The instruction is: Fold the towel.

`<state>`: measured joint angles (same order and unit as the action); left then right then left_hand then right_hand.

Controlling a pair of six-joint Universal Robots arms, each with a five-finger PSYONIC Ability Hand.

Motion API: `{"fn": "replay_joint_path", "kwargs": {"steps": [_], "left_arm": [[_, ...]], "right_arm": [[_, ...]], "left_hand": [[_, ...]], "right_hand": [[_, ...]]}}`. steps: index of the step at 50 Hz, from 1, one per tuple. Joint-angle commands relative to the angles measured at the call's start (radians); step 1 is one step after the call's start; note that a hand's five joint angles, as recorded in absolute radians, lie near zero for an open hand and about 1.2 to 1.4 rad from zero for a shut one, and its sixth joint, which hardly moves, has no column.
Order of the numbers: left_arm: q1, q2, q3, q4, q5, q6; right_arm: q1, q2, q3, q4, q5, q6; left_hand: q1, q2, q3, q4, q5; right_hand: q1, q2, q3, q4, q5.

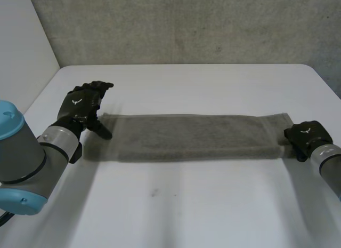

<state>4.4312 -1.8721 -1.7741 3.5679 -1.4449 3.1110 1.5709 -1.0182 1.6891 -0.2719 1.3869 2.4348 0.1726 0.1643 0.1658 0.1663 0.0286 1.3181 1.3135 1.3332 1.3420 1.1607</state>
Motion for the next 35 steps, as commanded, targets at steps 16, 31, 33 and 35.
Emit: {"fn": "replay_joint_path", "kwargs": {"steps": [16, 31, 33, 35], "left_arm": [[0.008, 0.021, -0.025, 0.006, 0.001, 0.000], [0.007, 0.025, -0.034, 0.008, 0.001, 0.000], [0.007, 0.024, -0.036, 0.008, 0.000, 0.000], [0.007, 0.024, -0.036, 0.008, 0.001, 0.000]], "right_arm": [[0.028, -0.143, -0.248, 0.165, 0.081, -0.048], [0.785, 0.162, -0.486, 0.117, 0.070, 0.035], [0.845, 0.228, -0.505, 0.132, 0.073, 0.021], [0.862, 0.246, -0.505, 0.134, 0.078, 0.017]], "left_hand": [[0.006, 0.014, 0.012, 0.012, -0.025], [0.006, 0.014, 0.013, 0.012, -0.025], [0.006, 0.014, 0.012, 0.012, -0.025], [0.009, 0.017, 0.015, 0.015, -0.022]], "right_hand": [[0.078, 0.083, 0.063, 0.054, 0.061], [0.078, 0.083, 0.063, 0.054, 0.061], [0.078, 0.083, 0.063, 0.054, 0.061], [0.078, 0.083, 0.063, 0.054, 0.061]]}}
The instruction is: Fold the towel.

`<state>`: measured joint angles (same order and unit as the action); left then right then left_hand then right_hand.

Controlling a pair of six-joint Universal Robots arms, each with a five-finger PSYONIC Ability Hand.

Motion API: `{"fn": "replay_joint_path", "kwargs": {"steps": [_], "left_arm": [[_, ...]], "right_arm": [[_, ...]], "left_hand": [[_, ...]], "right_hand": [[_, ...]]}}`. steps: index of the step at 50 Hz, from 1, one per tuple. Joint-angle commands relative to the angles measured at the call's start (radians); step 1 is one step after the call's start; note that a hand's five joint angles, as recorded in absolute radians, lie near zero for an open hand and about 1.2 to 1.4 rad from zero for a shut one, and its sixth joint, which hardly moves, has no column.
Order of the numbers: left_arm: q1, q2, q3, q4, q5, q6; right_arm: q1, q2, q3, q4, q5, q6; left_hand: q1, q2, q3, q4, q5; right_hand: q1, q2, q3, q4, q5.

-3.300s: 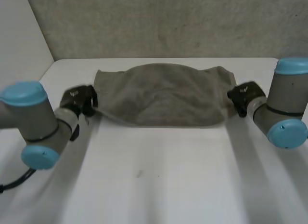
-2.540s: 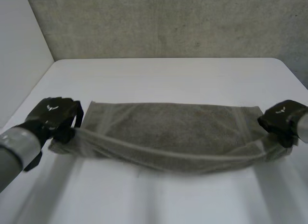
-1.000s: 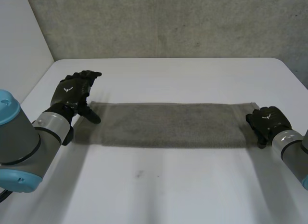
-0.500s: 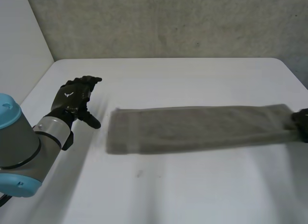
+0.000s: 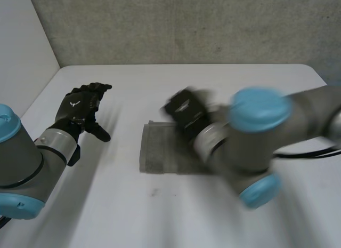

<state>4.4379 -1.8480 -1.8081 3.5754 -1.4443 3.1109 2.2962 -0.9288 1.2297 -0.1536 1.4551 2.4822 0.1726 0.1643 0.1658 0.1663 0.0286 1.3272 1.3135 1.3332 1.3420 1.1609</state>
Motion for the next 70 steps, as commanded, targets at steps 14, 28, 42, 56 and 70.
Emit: {"fn": "replay_joint_path", "kwargs": {"steps": [14, 28, 42, 56, 70], "left_arm": [[-0.014, 0.001, -0.007, 0.000, 0.001, 0.002], [-0.077, -0.002, -0.005, 0.000, 0.004, 0.002], [-0.178, -0.036, 0.021, 0.002, -0.002, 0.012], [-0.164, -0.019, 0.012, -0.007, -0.002, 0.011], [-0.157, 0.024, 0.007, -0.009, -0.050, 0.006]], "right_arm": [[-0.029, -0.131, 0.167, 0.017, 0.111, 0.120], [-0.372, -0.226, 0.500, -0.032, -0.113, 0.236], [-0.428, -0.196, 0.590, -0.187, -0.120, 0.253], [-0.489, -0.283, 0.613, -0.165, -0.045, 0.236], [-0.096, -0.197, 0.238, -0.058, -0.047, 0.118]], "left_hand": [[0.006, 0.014, 0.012, 0.012, -0.025], [0.044, 0.052, 0.051, 0.050, 0.013], [0.056, 0.064, 0.062, 0.062, 0.025], [0.050, 0.058, 0.057, 0.056, 0.019], [0.053, 0.061, 0.059, 0.059, 0.022]], "right_hand": [[-1.153, -1.139, -1.159, -1.167, -1.161], [-1.057, -1.044, -1.063, -1.072, -1.066], [-0.211, -0.197, -0.217, -0.225, -0.219], [0.069, 0.083, 0.063, 0.054, 0.061], [0.069, 0.083, 0.063, 0.054, 0.061]]}}
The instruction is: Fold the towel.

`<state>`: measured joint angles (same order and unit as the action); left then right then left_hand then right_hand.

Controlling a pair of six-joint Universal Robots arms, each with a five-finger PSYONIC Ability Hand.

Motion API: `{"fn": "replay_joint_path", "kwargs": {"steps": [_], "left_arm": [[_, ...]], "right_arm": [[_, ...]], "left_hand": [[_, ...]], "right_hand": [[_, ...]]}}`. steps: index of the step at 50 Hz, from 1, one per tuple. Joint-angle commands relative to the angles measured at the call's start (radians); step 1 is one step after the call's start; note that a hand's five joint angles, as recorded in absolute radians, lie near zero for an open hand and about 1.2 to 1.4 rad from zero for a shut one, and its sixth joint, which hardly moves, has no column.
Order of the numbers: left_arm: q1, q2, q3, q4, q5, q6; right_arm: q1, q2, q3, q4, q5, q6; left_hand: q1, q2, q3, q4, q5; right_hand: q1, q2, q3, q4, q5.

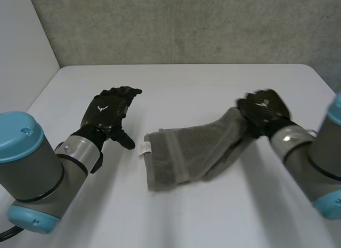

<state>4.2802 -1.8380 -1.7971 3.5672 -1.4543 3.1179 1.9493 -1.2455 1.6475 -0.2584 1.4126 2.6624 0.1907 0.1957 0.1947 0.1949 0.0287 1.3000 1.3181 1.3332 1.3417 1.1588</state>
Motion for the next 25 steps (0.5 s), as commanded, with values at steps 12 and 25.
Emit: {"fn": "replay_joint_path", "kwargs": {"steps": [12, 25], "left_arm": [[0.041, 0.039, -0.005, -0.002, -0.103, -0.004], [0.018, 0.040, 0.033, -0.002, -0.104, -0.005]], "right_arm": [[0.473, 0.359, -0.304, 0.128, -0.008, -0.272], [0.401, 0.169, -0.207, 0.146, 0.140, -0.012]], "left_hand": [[0.035, 0.030, 0.031, 0.030, 0.022], [0.049, 0.044, 0.045, 0.045, 0.037]], "right_hand": [[0.096, 0.078, 0.063, 0.055, 0.063], [-1.125, -1.144, -1.159, -1.167, -1.159]]}}
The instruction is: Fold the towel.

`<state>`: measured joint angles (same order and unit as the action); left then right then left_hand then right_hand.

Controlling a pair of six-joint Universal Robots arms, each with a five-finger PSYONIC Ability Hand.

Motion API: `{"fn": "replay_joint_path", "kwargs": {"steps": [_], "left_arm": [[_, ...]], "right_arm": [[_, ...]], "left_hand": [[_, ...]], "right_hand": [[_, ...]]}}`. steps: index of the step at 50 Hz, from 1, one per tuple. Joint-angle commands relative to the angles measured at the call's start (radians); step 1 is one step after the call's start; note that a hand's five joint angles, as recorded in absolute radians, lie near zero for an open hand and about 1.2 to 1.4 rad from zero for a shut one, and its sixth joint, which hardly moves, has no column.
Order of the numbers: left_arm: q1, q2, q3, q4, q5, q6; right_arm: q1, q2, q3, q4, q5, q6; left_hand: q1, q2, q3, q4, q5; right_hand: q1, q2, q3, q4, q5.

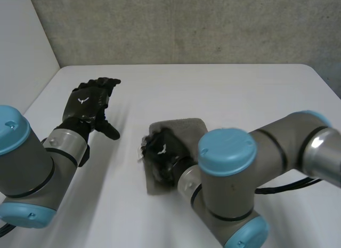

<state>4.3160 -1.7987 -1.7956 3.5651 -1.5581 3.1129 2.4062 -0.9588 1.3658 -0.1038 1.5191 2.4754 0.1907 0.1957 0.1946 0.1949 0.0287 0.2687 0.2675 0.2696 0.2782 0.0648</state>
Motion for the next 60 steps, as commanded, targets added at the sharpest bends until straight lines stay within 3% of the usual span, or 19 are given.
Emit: {"fn": "replay_joint_path", "kwargs": {"steps": [1, 9, 13, 15, 17, 19, 22, 30, 39, 48, 60], "left_arm": [[-0.033, 0.001, 0.047, -0.002, 0.000, 0.000], [-0.131, -0.039, 0.157, -0.058, -0.005, -0.025], [-0.188, -0.110, 0.231, -0.120, -0.007, -0.056], [-0.245, -0.201, 0.332, -0.249, -0.034, -0.088], [-0.245, -0.202, 0.332, -0.250, -0.034, -0.088], [-0.271, -0.335, 0.450, -0.392, -0.094, -0.100], [-0.279, -0.410, 0.502, -0.460, -0.149, -0.100], [-0.279, -0.484, 0.507, -0.473, -0.198, -0.091], [-0.277, -0.485, 0.470, -0.460, -0.195, -0.086], [-0.277, -0.459, 0.473, -0.457, -0.195, -0.085], [-0.256, -0.161, 0.512, -0.500, -0.197, -0.077]], "right_arm": [[-0.082, -0.165, 0.094, -0.004, 0.033, 0.250], [-0.243, -0.242, 0.125, 0.030, 0.015, 0.497], [-0.294, -0.245, 0.104, 0.090, -0.020, 0.520], [-0.317, -0.235, 0.085, 0.122, -0.040, 0.522], [-0.329, -0.207, 0.061, 0.151, -0.053, 0.522], [-0.335, -0.155, 0.036, 0.173, -0.060, 0.522], [-0.337, -0.097, 0.001, 0.191, -0.063, 0.516], [-0.337, -0.002, -0.036, 0.177, -0.074, 0.496], [-0.335, 0.083, -0.054, 0.158, -0.079, 0.395], [-0.332, 0.061, -0.053, 0.139, -0.082, 0.381], [-0.349, -0.245, -0.047, 0.139, -0.062, 0.395]], "left_hand": [[0.067, 0.062, 0.063, 0.063, 0.054], [0.225, 0.220, 0.221, 0.221, 0.213], [0.222, 0.217, 0.219, 0.218, 0.210], [0.118, 0.113, 0.114, 0.113, 0.105], [0.117, 0.112, 0.113, 0.113, 0.104], [-0.006, -0.011, -0.010, -0.011, -0.019], [-0.010, -0.014, -0.013, -0.014, -0.022], [-0.010, -0.014, -0.013, -0.014, -0.022], [-0.010, -0.014, -0.013, -0.014, -0.022], [-0.010, -0.014, -0.013, -0.014, -0.022], [-0.012, -0.017, -0.016, -0.017, -0.025]], "right_hand": [[-0.094, -0.093, -0.095, -0.104, -0.065], [-0.094, -0.093, -0.095, -0.104, -0.065], [-0.094, -0.093, -0.095, -0.104, -0.065], [-0.094, -0.093, -0.095, -0.104, -0.065], [-0.094, -0.093, -0.095, -0.104, -0.065], [-0.094, -0.093, -0.095, -0.104, -0.065], [-0.094, -0.093, -0.095, -0.104, -0.065], [-0.094, -0.093, -0.095, -0.104, -0.065], [-0.094, -0.093, -0.095, -0.104, -0.065], [-0.094, -0.093, -0.095, -0.104, -0.065], [-0.094, -0.093, -0.095, -0.104, -0.065]]}}
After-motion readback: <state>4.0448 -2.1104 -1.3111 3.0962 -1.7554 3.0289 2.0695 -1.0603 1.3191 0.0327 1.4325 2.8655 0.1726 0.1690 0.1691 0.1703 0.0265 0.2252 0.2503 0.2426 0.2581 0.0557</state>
